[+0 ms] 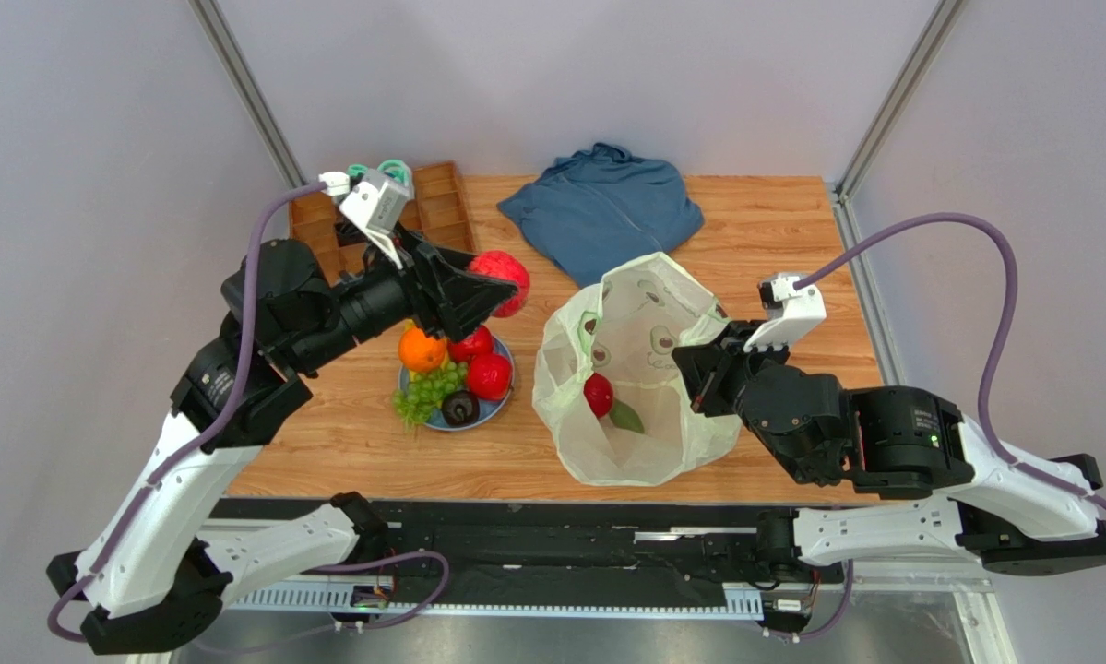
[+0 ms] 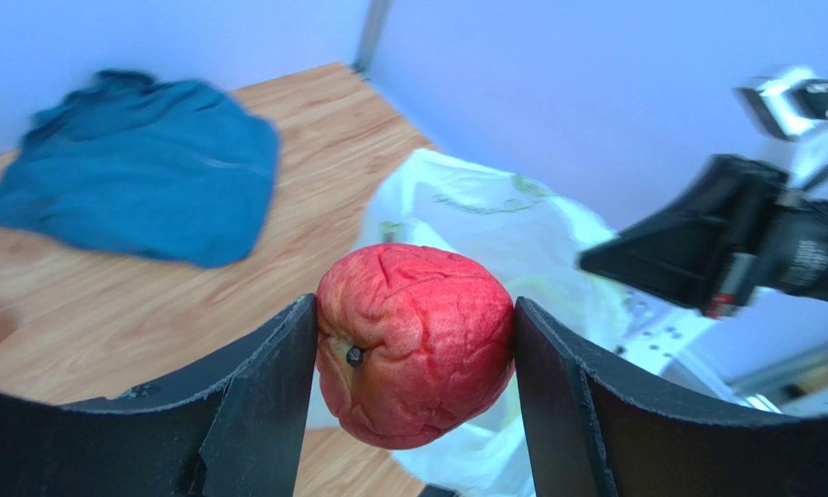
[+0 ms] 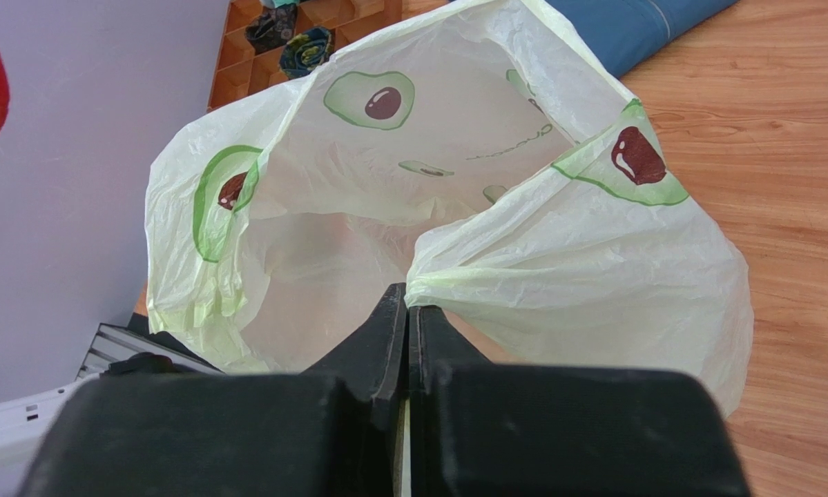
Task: Place the fruits into the plastic bag
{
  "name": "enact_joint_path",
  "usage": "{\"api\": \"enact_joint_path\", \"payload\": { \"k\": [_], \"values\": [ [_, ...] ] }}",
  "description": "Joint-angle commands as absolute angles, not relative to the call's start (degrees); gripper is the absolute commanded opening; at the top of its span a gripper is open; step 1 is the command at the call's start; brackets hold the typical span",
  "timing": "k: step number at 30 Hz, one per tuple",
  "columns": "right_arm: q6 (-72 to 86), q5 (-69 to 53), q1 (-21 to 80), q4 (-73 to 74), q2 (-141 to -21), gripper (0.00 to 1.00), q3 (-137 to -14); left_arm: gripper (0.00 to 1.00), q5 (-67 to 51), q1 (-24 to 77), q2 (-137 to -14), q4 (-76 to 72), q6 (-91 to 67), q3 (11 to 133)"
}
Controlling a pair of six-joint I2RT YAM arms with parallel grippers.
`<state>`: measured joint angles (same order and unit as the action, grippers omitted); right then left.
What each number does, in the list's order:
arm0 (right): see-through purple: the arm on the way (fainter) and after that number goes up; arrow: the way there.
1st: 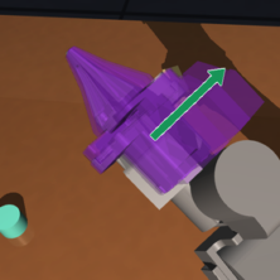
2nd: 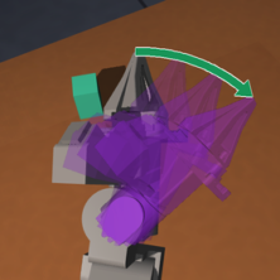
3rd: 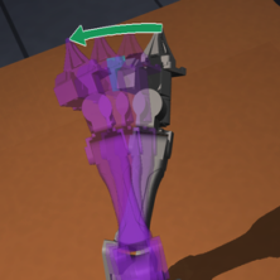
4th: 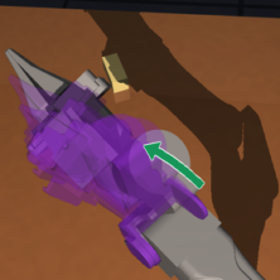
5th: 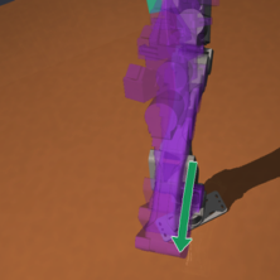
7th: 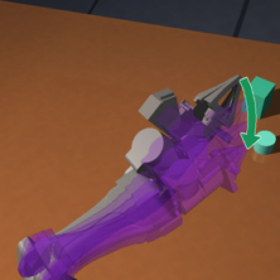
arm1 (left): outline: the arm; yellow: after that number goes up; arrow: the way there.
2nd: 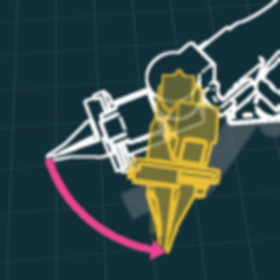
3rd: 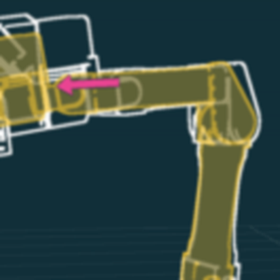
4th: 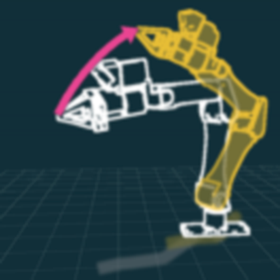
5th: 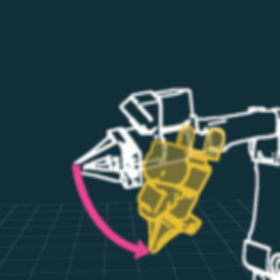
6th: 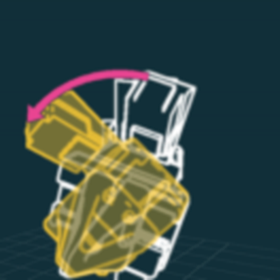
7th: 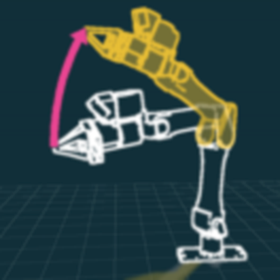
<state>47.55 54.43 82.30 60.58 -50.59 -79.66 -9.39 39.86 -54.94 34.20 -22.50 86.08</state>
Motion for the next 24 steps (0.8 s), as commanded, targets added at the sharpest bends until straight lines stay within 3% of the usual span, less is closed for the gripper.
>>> {"api": "enact_joint_path", "payload": {
  "k": [1,14,19,24],
  "values": [
    [47.4,54.8,82.1,59.3,-51.0,0.0,-81.7,0.58,-14.2,46.5,-56.0,24.7,-26.5,84.2],
    [48.4,54.1,82.1,59.3,-50.8,0.0,-81.0,0.59,-14.2,62.0,-67.0,17.1,-26.0,81.4],
    [47.7,54.7,82.0,59.3,-51.1,0.0,-81.7,0.58,-2.7,64.4,-73.8,27.5,-24.3,85.2],
    [46.5,55.1,81.9,59.4,-50.8,0.0,-82.4,0.59,7.8,64.4,-74.2,30.8,-25.8,81.5]
  ]
}}
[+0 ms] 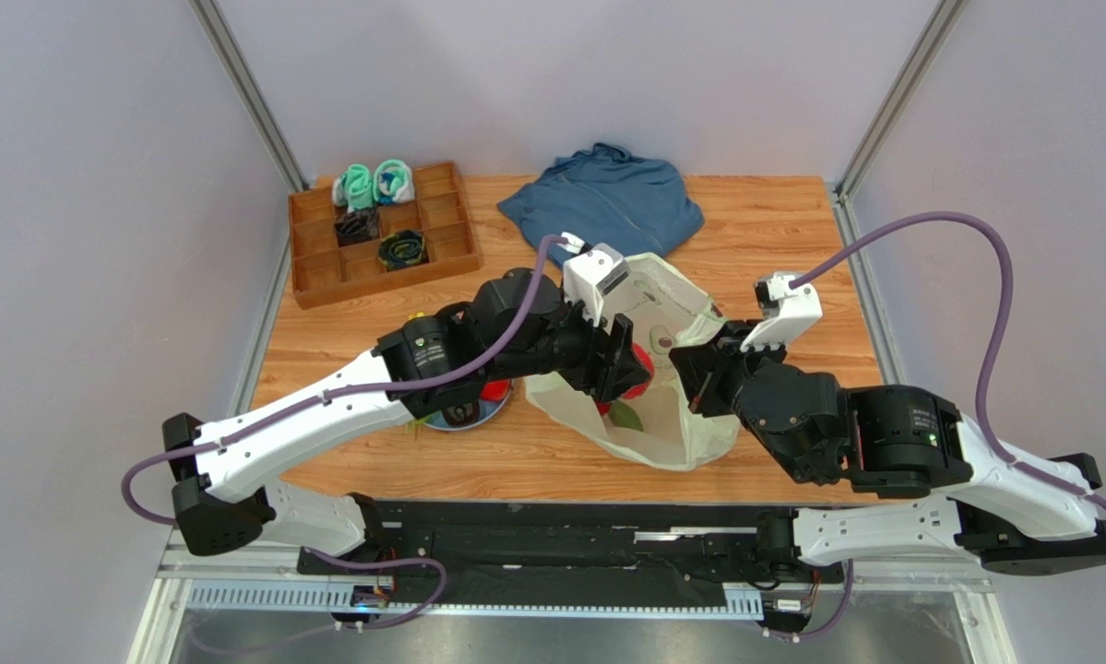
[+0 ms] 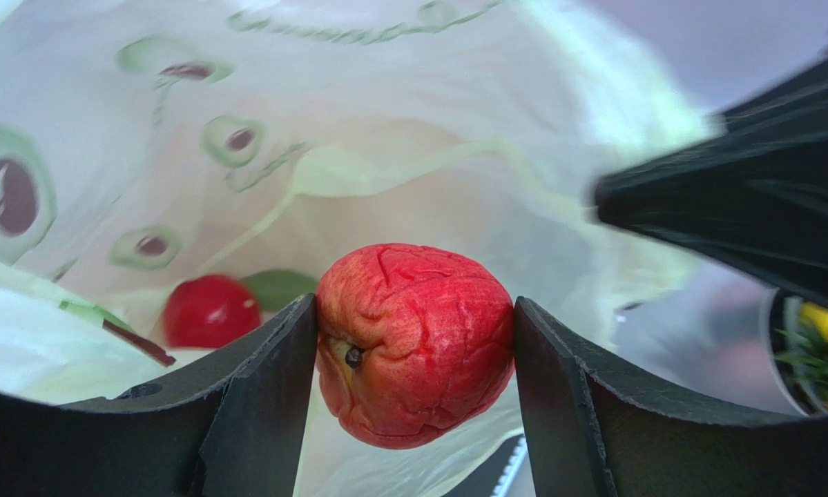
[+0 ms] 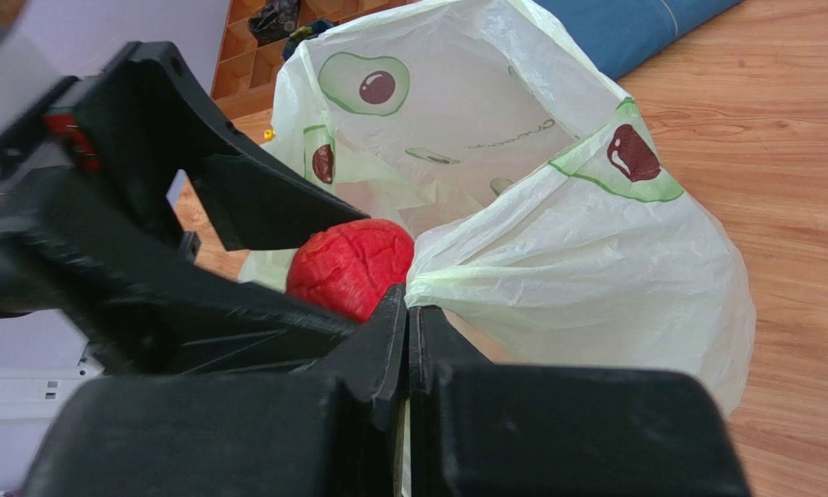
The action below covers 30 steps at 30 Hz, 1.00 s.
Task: Place the fruits into the plastic bag
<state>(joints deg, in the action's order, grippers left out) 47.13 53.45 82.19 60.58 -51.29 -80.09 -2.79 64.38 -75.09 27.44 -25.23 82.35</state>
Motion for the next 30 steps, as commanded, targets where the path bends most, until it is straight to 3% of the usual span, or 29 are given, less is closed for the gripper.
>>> {"api": "enact_joint_path", "payload": {
  "k": [1,10,20,30],
  "values": [
    [46.5,55.2,81.8,59.5,-50.5,0.0,-82.4,0.59,9.1,64.4,-74.4,31.9,-25.9,81.2],
    [46.9,55.1,81.8,59.4,-50.5,0.0,-82.0,0.64,9.1,64.4,-79.4,35.0,-26.7,81.1],
    [48.3,55.1,81.8,60.0,-49.8,0.0,-81.1,0.87,5.3,64.3,-81.3,34.9,-27.0,80.6],
    [48.1,55.0,81.8,59.9,-50.3,0.0,-81.5,0.89,3.6,64.3,-80.1,33.6,-25.3,80.4]
  ]
}}
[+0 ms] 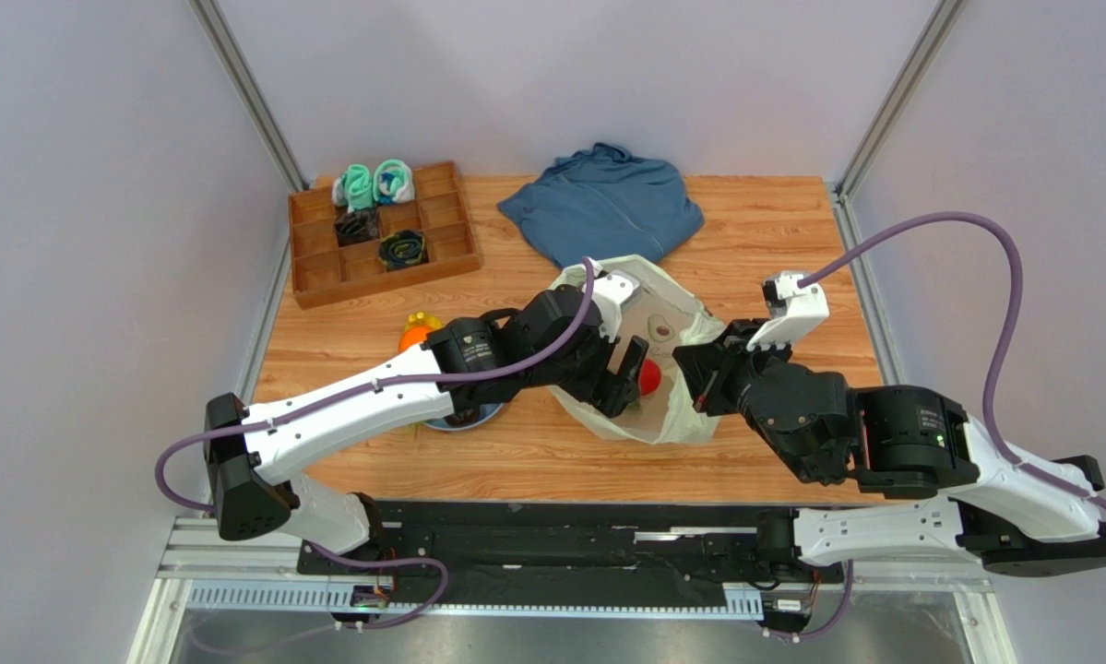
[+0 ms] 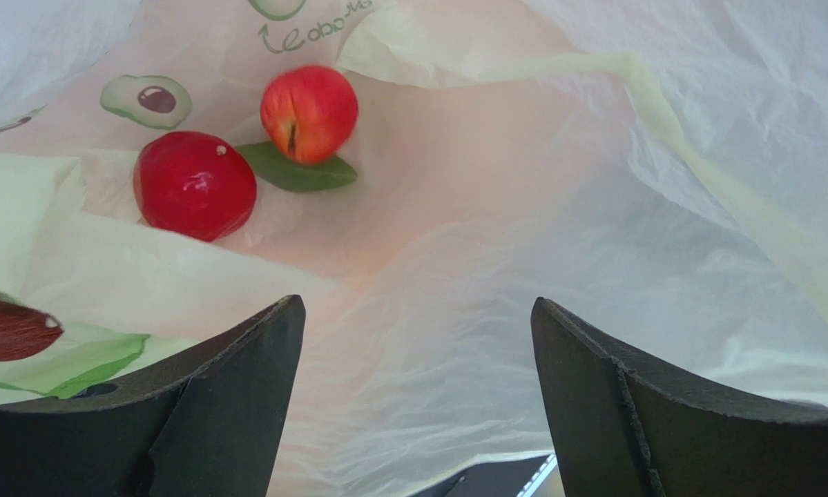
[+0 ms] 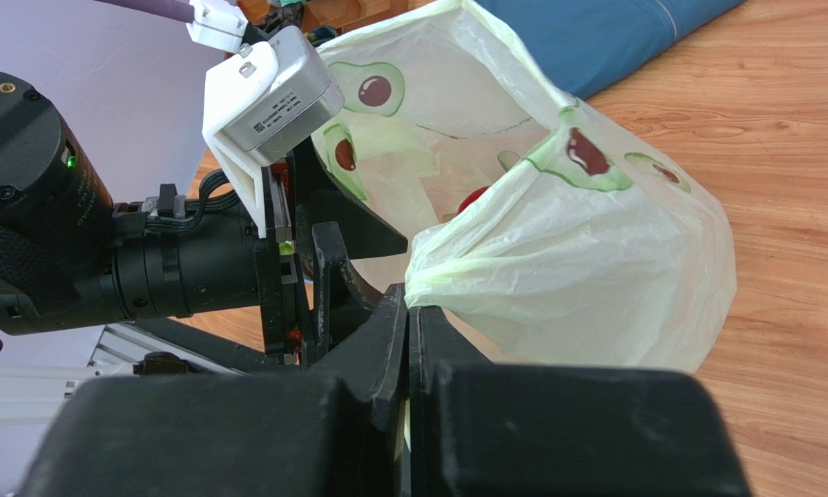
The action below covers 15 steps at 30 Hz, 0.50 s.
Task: Place the fruits into the plastic bag
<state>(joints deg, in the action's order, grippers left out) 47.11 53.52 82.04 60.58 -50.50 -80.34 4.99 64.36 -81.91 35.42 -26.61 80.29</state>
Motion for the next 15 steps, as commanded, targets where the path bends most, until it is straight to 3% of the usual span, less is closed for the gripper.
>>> {"api": "enact_joint_path", "payload": {
  "k": [1,6,10,15],
  "values": [
    [48.1,55.0,81.8,59.9,-50.3,0.0,-81.4,0.89,2.7,64.3,-79.7,33.2,-24.3,80.4],
    [48.3,55.1,81.8,59.9,-50.1,0.0,-81.1,0.88,-3.8,64.3,-75.2,28.1,-18.9,80.3],
    [48.3,54.9,81.8,60.0,-50.2,0.0,-81.2,0.89,-15.8,64.3,-68.8,21.2,-13.9,78.1],
    [48.3,54.9,81.7,59.9,-50.5,0.0,-81.3,0.91,-16.2,64.2,-60.0,18.7,-13.9,76.9]
  ]
}}
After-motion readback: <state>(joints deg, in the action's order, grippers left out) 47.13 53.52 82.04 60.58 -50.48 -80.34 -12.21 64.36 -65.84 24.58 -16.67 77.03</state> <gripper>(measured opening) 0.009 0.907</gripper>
